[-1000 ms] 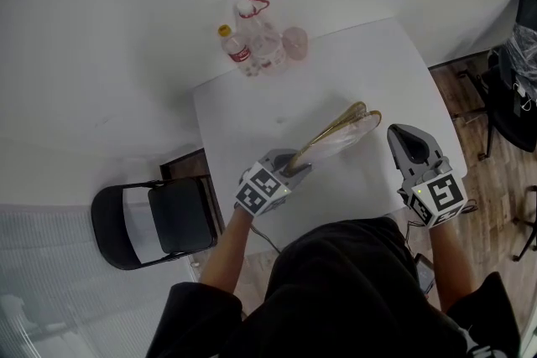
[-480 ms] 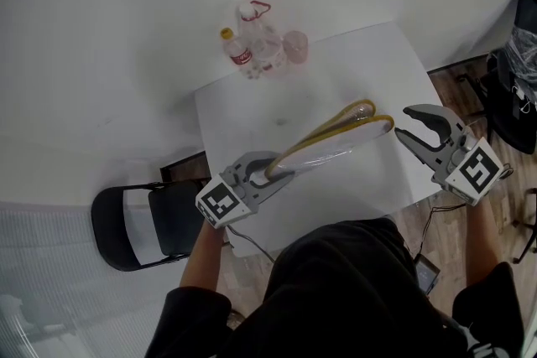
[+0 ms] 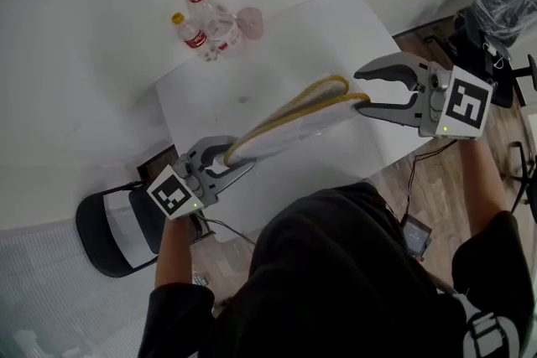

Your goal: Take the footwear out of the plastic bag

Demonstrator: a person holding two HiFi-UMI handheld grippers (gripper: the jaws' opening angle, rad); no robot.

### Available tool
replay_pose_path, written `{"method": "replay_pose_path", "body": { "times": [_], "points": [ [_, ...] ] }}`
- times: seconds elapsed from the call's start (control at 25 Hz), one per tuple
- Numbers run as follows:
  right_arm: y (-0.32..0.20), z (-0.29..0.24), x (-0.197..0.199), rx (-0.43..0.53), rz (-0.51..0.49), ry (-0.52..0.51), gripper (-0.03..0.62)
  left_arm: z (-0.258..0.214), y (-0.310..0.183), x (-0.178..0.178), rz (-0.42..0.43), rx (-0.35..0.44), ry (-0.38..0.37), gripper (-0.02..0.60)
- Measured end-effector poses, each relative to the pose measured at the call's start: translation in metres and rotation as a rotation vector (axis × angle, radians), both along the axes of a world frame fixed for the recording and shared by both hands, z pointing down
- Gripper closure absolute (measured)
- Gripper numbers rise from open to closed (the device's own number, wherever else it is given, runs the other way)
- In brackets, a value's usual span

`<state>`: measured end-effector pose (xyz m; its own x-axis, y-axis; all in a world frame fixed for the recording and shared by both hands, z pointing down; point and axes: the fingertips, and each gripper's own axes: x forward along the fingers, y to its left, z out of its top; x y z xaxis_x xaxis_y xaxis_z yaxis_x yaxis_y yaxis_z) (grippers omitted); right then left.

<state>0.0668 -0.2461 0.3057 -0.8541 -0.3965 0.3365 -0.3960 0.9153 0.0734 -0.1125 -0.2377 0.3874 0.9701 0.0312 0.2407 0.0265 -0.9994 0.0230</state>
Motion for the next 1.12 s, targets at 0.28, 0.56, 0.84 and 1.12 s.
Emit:
{"method": "replay_pose_path", "body": {
  "times": [0.28, 0.56, 0.84, 1.12],
  "points": [
    [0.011, -0.010, -0.013, 0.087, -0.075, 0.022, 0.414, -0.001, 0.013, 0.003, 0.051, 0.048, -0.001, 0.445],
    [0.010, -0.005, -0.006, 0.096, -0.029, 0.042, 0.404, -0.002, 0.023, 0.004, 0.102, 0.068, -0.022, 0.445],
    [0.018, -0.016, -0.014, 0.126, -0.048, -0.010, 0.428, -0.004, 0.016, 0.002, 0.073, 0.071, -0.003, 0.445],
    [0.038, -0.010, -0.028, 0.022, -0.185, 0.002, 0.488, 0.002, 0.017, 0.002, 0.103, 0.110, -0.033, 0.446]
  ]
}}
